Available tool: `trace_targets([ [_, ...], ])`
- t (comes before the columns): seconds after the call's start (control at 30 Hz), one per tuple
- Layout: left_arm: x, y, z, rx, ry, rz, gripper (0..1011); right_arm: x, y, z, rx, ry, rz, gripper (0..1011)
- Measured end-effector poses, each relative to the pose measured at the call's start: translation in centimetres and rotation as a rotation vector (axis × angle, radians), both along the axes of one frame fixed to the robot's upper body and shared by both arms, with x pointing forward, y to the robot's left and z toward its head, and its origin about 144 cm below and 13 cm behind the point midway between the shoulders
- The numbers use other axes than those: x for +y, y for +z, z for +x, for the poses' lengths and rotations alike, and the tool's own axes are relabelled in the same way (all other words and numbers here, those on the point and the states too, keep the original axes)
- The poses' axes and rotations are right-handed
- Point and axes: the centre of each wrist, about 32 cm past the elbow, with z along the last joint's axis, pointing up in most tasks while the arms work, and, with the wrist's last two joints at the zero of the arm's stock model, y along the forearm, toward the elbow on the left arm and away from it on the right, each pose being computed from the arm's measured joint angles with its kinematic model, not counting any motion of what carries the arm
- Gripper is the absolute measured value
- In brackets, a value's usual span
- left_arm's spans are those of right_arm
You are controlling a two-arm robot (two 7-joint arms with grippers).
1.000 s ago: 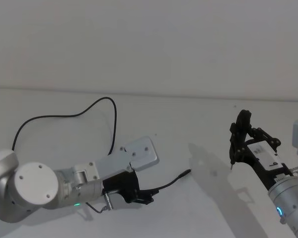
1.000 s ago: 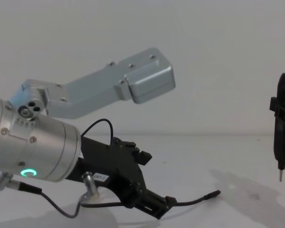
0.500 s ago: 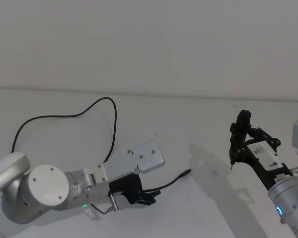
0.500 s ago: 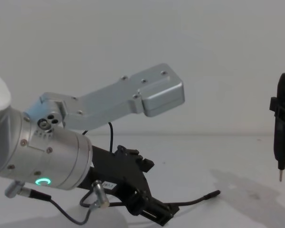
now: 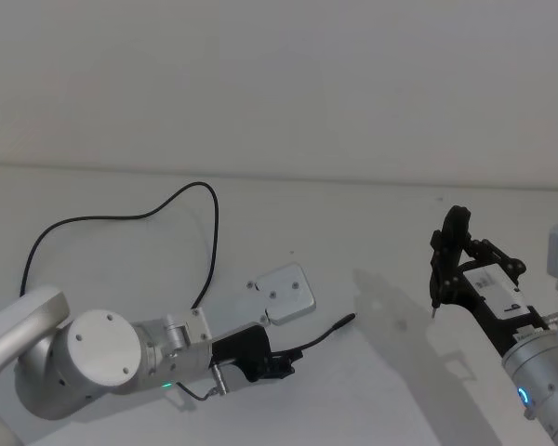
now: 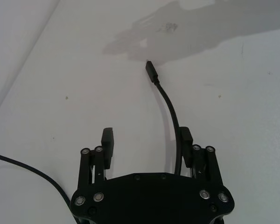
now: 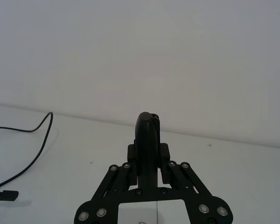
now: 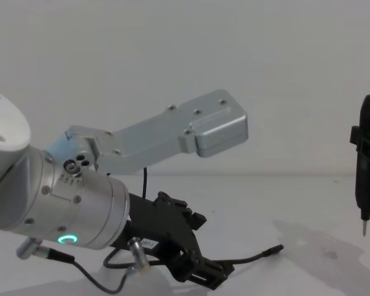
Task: Pick up the data cable with the one hand.
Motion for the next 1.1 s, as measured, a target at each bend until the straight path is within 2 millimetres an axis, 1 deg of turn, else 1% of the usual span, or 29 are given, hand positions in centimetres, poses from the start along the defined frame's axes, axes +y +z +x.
trace_targets([
  [0.07,-0.06,-0.02,0.01,-0.001,0.001,0.001,817,0.0,0.0,0.0,0.0,0.0,0.0,268],
  [0.1,-0.11,-0.03,0.02,-0.001,0.001,0.001,768,0.0,0.0,0.0,0.0,0.0,0.0,268],
  [0.17,-0.13,-0.05,0.03,-0.001,0.002,0.002,729,0.0,0.0,0.0,0.0,0.0,0.0,268],
  [0.2,-0.14,-0.06,0.03,-0.001,0.002,0.002,689,0.0,0.0,0.0,0.0,0.0,0.0,268],
  [0.3,-0.19,-0.08,0.04,-0.001,0.003,0.003,610,0.0,0.0,0.0,0.0,0.0,0.0,268],
  [0.37,-0.22,-0.09,0.05,-0.001,0.003,0.003,528,0.0,0.0,0.0,0.0,0.0,0.0,268],
  [0.4,-0.23,-0.09,0.06,-0.001,0.003,0.003,515,0.0,0.0,0.0,0.0,0.0,0.0,268],
  [0.43,-0.24,-0.09,0.06,-0.001,0.003,0.003,445,0.0,0.0,0.0,0.0,0.0,0.0,268],
  [0.5,-0.26,-0.1,0.07,-0.001,0.003,0.004,404,0.0,0.0,0.0,0.0,0.0,0.0,268],
  [0.57,-0.28,-0.11,0.07,-0.001,0.004,0.004,323,0.0,0.0,0.0,0.0,0.0,0.0,268],
  [0.63,-0.29,-0.11,0.08,-0.002,0.004,0.004,285,0.0,0.0,0.0,0.0,0.0,0.0,268],
  [0.7,-0.3,-0.12,0.08,-0.002,0.004,0.004,207,0.0,0.0,0.0,0.0,0.0,0.0,268],
  [0.77,-0.31,-0.12,0.08,-0.002,0.004,0.005,176,0.0,0.0,0.0,0.0,0.0,0.0,268],
  [0.8,-0.31,-0.12,0.08,-0.002,0.004,0.005,123,0.0,0.0,0.0,0.0,0.0,0.0,268],
  [0.83,-0.31,-0.12,0.08,-0.002,0.004,0.005,97,0.0,0.0,0.0,0.0,0.0,0.0,268],
  [0.93,-0.32,-0.13,0.08,-0.002,0.005,0.005,44,0.0,0.0,0.0,0.0,0.0,0.0,268],
  [1.1,-0.32,-0.14,0.08,-0.002,0.005,0.005,44,0.0,0.0,0.0,0.0,0.0,0.0,268],
])
